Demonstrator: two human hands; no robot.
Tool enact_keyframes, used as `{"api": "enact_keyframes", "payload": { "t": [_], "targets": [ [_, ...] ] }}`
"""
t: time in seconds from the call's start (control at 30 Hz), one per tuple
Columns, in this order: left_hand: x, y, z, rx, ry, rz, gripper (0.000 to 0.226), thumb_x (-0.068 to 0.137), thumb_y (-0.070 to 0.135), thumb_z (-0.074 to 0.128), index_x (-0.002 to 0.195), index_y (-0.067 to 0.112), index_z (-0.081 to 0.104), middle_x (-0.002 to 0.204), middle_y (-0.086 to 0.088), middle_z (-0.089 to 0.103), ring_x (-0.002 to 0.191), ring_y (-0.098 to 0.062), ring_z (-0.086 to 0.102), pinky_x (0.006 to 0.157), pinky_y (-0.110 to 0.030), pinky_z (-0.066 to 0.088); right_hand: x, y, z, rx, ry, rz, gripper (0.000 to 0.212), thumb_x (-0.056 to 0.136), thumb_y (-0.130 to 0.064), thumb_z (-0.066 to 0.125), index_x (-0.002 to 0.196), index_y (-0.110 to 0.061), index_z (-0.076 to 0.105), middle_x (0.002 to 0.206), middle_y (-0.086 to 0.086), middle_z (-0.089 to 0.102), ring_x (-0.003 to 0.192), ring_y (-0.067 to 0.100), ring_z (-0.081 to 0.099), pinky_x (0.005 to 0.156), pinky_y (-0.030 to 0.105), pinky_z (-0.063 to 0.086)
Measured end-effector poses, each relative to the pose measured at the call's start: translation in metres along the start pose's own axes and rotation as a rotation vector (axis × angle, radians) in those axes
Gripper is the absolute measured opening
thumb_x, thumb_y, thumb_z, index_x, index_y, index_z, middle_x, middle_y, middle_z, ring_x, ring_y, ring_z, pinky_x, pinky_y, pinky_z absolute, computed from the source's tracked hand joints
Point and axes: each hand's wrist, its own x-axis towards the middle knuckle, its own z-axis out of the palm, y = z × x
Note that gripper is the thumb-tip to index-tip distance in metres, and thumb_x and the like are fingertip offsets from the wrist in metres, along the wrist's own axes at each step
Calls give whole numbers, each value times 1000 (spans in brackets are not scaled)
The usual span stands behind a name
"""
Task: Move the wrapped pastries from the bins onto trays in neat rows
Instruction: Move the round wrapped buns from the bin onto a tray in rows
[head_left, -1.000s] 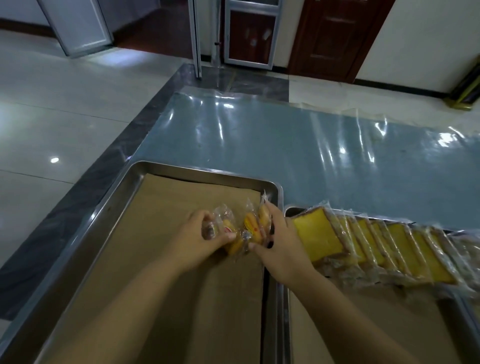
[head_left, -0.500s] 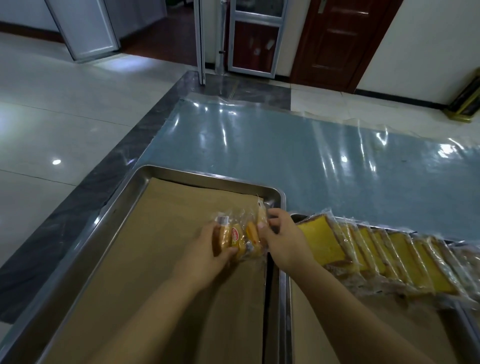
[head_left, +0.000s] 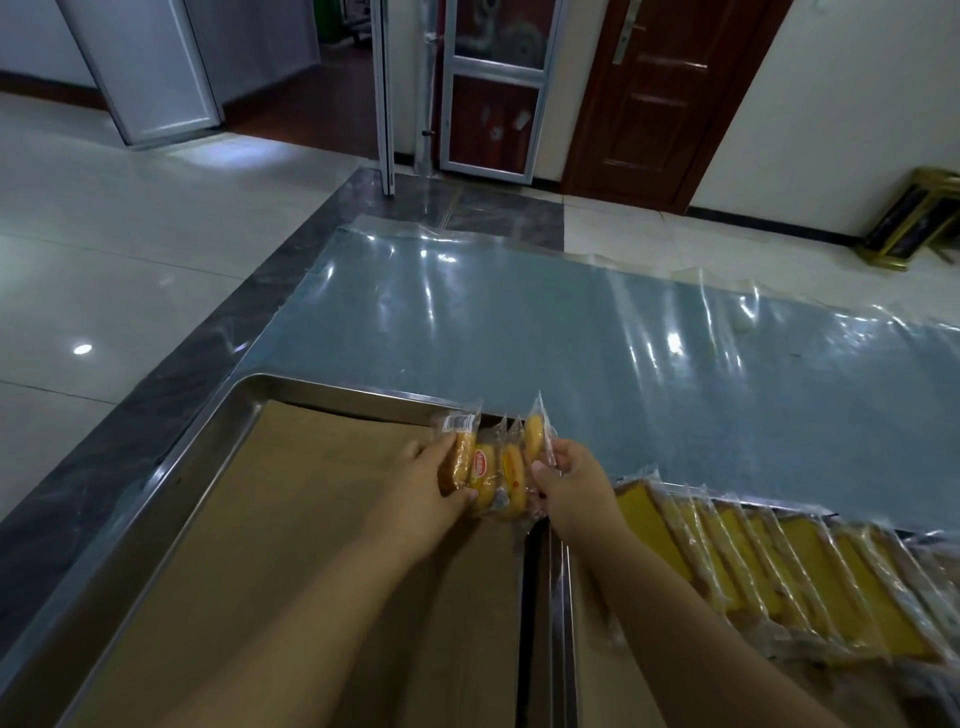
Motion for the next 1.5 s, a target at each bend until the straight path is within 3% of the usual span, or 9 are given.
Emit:
{"api": "enact_keyframes", "payload": {
  "t": [0.13,0.3,0.4,0.53,0.73,0.93,1.03,1.4,1.5],
  "targets": [
    [-11,-8,-1,53,-31,-1,75,84,36,64,145,36,21,144,3,32,126,-17,41,101,-42,44,-9,-3,-8,-90,-4,36,3,92,-23,55,91,-21,57,88,3,66,81,19,65,67,29,55],
    [-43,-7,-16,51,-54,8,66,84,36,63,141,40,30,146,5,29,128,-18,39,102,-44,42,-40,-7,-32,-266,37,33,39,90,-25,58,127,-16,48,97,-1,62,75,9,59,51,19,43],
    [-66,-2,-31,69,-56,43,58,84,35,64,136,35,39,140,4,38,122,-16,43,101,-39,42,-64,-10,-52,-360,68,-13,25,88,-23,60,112,-16,57,85,-4,63,74,11,59,55,23,44],
    [-100,11,-40,152,-65,150,41,83,35,65,122,33,51,136,4,44,116,-13,48,96,-37,45,-104,-11,-76,-460,106,-38,37,87,-27,62,121,-14,55,110,2,63,95,16,57,74,23,37],
    [-145,39,-32,249,-108,241,45,83,37,65,125,28,50,127,6,50,106,-7,48,81,-21,38,-167,-3,-115,-708,112,-92,33,88,-37,58,118,-22,56,108,-2,63,89,15,56,74,29,47],
    [-186,93,-16,332,-152,391,37,82,39,66,116,26,57,112,5,57,99,-8,51,78,-21,41,-219,12,-165,-809,105,-126,32,88,-38,55,116,-24,56,105,-3,63,87,16,56,70,29,46],
    [-209,130,0,403,-170,454,36,81,44,66,112,28,58,103,10,57,90,-4,51,77,-24,46,-243,22,-202,-852,99,-151,29,87,-40,54,112,-24,56,102,-3,63,87,17,57,67,29,44],
    [-322,276,134,501,-143,587,39,81,52,61,117,37,54,113,15,57,95,-1,51,77,-22,44,-343,80,-376,-947,155,-285,33,87,-46,53,115,-29,52,112,-5,61,98,19,57,77,32,47],
    [-345,309,172,522,-158,639,39,81,53,60,116,38,53,112,16,57,92,0,48,77,-23,44,-365,99,-419,-949,192,-304,35,87,-47,53,116,-28,52,111,-4,63,95,19,58,71,30,44]
  ]
}}
